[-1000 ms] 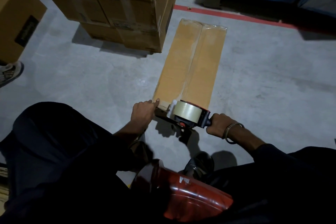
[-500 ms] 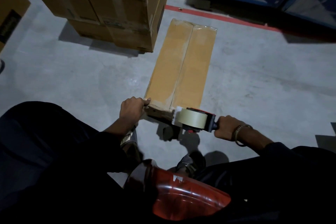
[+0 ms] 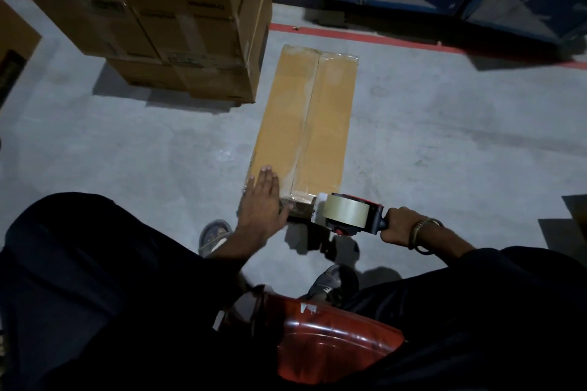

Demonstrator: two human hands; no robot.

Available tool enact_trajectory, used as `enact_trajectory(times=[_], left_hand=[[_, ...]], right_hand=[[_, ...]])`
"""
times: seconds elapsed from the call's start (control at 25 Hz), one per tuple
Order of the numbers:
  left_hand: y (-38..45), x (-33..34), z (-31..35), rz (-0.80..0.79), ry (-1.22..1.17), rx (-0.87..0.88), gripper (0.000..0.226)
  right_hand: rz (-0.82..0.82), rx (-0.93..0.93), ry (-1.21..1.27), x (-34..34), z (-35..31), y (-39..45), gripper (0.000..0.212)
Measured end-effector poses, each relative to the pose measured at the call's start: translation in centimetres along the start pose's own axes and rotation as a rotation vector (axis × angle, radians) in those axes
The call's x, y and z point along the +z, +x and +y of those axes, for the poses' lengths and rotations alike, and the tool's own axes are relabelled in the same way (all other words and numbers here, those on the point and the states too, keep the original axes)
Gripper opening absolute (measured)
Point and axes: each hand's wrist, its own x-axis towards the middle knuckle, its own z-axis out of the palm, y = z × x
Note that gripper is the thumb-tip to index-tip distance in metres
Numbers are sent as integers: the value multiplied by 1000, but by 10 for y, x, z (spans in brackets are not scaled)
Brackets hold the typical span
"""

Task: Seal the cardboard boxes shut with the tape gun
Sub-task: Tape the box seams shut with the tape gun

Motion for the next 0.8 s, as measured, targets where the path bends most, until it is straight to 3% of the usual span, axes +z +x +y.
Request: enact_trajectory(times=[0.16, 0.36, 0.56, 0.8], left_hand=[[14, 10, 19, -12, -22, 229, 68], [40, 25, 8, 25, 115, 448, 69], [46, 32, 2, 60, 124, 494, 69], [48, 31, 1, 72, 116, 501, 70]], right_hand=[[-48, -3, 22, -1, 1, 9, 14], [-44, -14, 17, 4, 12, 23, 18], [-7, -58, -35, 6, 29, 34, 21], [-29, -135, -34, -14, 63, 20, 46]])
